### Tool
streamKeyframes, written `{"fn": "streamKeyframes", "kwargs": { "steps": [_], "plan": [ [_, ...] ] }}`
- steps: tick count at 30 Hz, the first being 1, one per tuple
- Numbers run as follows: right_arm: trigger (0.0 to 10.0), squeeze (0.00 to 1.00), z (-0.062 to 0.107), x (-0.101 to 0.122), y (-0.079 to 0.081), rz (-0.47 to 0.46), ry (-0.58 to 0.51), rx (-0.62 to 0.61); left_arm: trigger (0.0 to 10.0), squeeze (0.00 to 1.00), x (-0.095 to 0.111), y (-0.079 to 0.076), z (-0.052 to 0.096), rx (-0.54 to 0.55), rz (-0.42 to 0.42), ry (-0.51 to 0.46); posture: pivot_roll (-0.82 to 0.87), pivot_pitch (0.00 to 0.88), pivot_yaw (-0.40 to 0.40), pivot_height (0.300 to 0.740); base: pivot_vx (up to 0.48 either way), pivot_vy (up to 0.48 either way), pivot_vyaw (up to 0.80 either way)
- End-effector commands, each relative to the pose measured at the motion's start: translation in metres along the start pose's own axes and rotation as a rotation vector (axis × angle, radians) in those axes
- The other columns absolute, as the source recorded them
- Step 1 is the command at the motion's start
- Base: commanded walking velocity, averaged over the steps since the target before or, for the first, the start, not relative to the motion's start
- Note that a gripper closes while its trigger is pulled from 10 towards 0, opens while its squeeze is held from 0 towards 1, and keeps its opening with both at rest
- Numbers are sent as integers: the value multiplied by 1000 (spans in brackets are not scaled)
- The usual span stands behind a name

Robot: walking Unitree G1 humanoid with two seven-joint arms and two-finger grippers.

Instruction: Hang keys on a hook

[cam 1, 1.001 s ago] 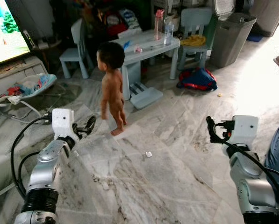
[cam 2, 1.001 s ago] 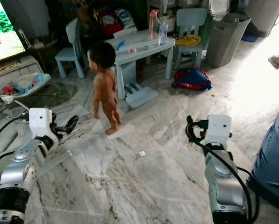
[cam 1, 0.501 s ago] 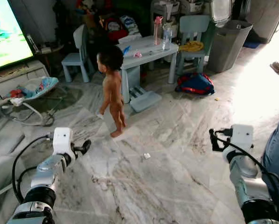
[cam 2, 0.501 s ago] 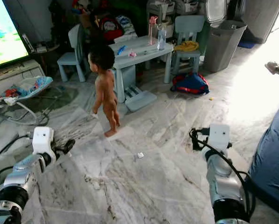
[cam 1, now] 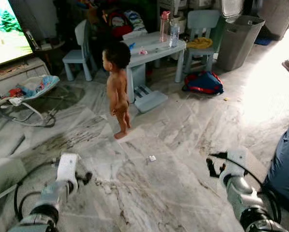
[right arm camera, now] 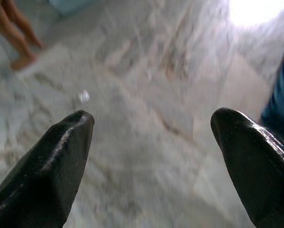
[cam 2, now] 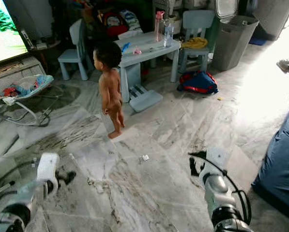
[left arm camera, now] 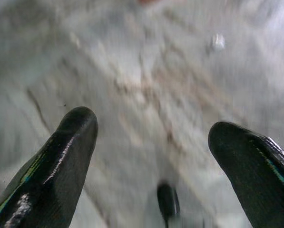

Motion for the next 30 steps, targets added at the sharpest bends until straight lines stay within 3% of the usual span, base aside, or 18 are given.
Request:
{"fn": "streamKeyframes", "kwargs": {
  "steps": [1, 8, 12, 16, 22, 30],
  "plan": [
    [10000, 0, 3, -19, 3, -3, 57, 7, 10000, 0, -21, 1, 1, 10, -19, 70, -70, 0, 31, 740, 0, 0, 0],
    [10000, 0, 26, -92, 21, -46, 285, 54, 10000, 0, -78, 1, 10, 36, -69, 225, -48, 0, 16, 740, 0, 0, 0],
    [10000, 0, 38, -116, 31, -51, 363, 73, 10000, 0, -96, 5, 15, 57, -58, 260, -31, 0, 15, 740, 0, 0, 0],
    [10000, 0, 41, -120, 45, -33, 376, 125, 10000, 0, -103, 7, 18, 67, -56, 270, -33, 0, 17, 740, 0, 0, 0],
    [10000, 0, 40, -119, 47, 37, 382, 151, 10000, 0, -100, 9, 18, 68, -76, 265, -39, 0, 14, 740, 0, 0, 0],
    [10000, 0, 40, -119, 47, 55, 396, 173, 10000, 0, -102, 11, 19, 59, -108, 267, -43, 0, 19, 740, 0, 0, 0]
  ]
}}
Point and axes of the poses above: a point about 5 cm out from each wrist's last joint towards the gripper, its own z axis pointing back from the gripper into the wrist, its own x axis along the axis of the wrist's last joint, y = z × x, the point moved 4 cm from there along -z, pointing out of the wrist towards the gripper, and after that the axes turned 8 degrees about z, right-handed, at the moved point
